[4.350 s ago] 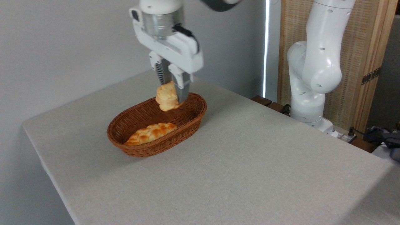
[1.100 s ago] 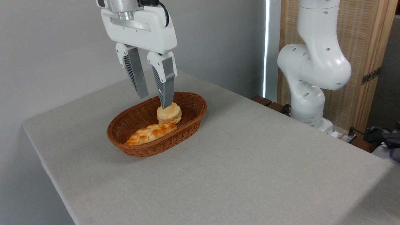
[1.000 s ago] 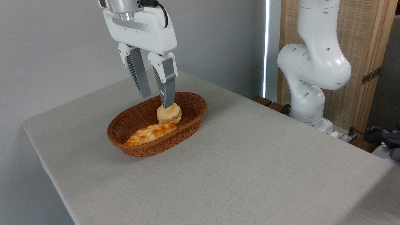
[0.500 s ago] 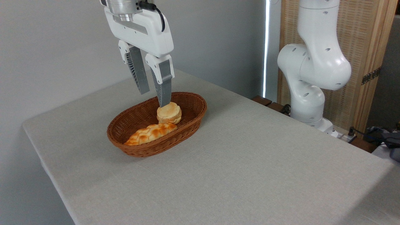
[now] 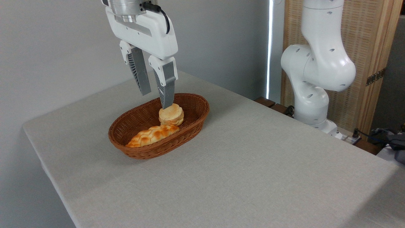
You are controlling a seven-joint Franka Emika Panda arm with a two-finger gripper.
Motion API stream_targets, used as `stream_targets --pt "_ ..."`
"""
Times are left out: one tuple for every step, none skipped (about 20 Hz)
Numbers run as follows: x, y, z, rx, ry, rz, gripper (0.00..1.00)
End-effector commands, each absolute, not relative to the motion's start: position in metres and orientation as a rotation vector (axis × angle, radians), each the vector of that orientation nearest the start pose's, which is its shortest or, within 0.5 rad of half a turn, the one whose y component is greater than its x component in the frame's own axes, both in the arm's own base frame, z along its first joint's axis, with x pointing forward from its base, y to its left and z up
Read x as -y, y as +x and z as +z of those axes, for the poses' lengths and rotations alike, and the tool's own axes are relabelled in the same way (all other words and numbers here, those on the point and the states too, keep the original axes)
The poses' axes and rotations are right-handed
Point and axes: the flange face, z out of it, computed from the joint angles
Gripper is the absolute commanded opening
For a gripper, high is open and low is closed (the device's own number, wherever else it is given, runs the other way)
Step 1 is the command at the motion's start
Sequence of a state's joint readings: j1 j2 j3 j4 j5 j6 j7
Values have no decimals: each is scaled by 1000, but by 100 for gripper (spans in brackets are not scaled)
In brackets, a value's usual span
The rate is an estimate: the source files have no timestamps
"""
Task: Put bread into the basket
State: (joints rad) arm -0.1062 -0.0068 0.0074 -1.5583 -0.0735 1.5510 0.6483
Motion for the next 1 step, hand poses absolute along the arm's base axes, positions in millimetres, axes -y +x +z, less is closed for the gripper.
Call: stream_targets --pt "58 543 639 -1119 -3019 -26 100"
